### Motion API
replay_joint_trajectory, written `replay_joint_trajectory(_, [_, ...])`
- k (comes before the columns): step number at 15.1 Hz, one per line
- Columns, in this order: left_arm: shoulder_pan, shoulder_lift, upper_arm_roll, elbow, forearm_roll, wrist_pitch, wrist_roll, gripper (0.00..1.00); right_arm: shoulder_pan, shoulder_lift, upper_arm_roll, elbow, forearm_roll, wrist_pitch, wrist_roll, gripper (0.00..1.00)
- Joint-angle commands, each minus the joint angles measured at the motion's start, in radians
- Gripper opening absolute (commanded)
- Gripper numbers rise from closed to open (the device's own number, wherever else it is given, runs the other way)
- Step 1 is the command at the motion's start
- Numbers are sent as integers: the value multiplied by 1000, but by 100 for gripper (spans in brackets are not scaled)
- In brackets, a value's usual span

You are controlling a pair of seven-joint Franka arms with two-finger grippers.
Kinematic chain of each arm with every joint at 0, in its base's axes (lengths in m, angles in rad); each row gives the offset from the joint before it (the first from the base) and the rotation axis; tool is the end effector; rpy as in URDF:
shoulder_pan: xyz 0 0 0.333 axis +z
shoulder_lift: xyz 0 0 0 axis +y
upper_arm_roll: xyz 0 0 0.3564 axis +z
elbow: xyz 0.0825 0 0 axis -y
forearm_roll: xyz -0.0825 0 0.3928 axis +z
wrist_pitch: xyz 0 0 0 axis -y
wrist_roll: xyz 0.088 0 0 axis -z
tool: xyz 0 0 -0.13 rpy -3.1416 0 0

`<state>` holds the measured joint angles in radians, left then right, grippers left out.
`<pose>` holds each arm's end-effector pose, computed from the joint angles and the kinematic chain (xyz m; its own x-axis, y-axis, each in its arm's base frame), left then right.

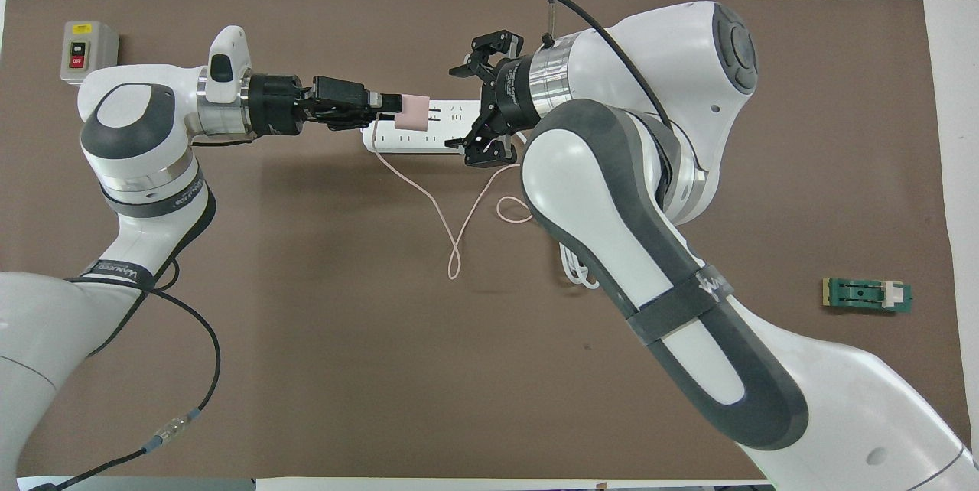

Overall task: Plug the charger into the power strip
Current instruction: 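Lift the charger away with the left gripper while the right gripper withdraws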

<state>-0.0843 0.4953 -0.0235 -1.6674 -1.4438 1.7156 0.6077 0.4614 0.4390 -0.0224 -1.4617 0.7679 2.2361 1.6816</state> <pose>0.6778 -0.1865 0.3868 0.9978 -0.0594 0.0288 -0.0387 -0.1716 0.9844 0.6676 0.3537 0.4900 -0.0033 -0.7468 -0.6651 -0.9912 0.0902 -0.0965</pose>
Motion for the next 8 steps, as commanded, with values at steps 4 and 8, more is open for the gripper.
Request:
replay_joint_trajectory(4, [44,-20,51,107,276,-2,-81,0,-87,-29,1,7,-16,-88,24,100])
replay_joint_trajectory(8, [43,-41,71,211,559,-10,-250,0,-179,-57,-1,1,-57,-174,-26,100])
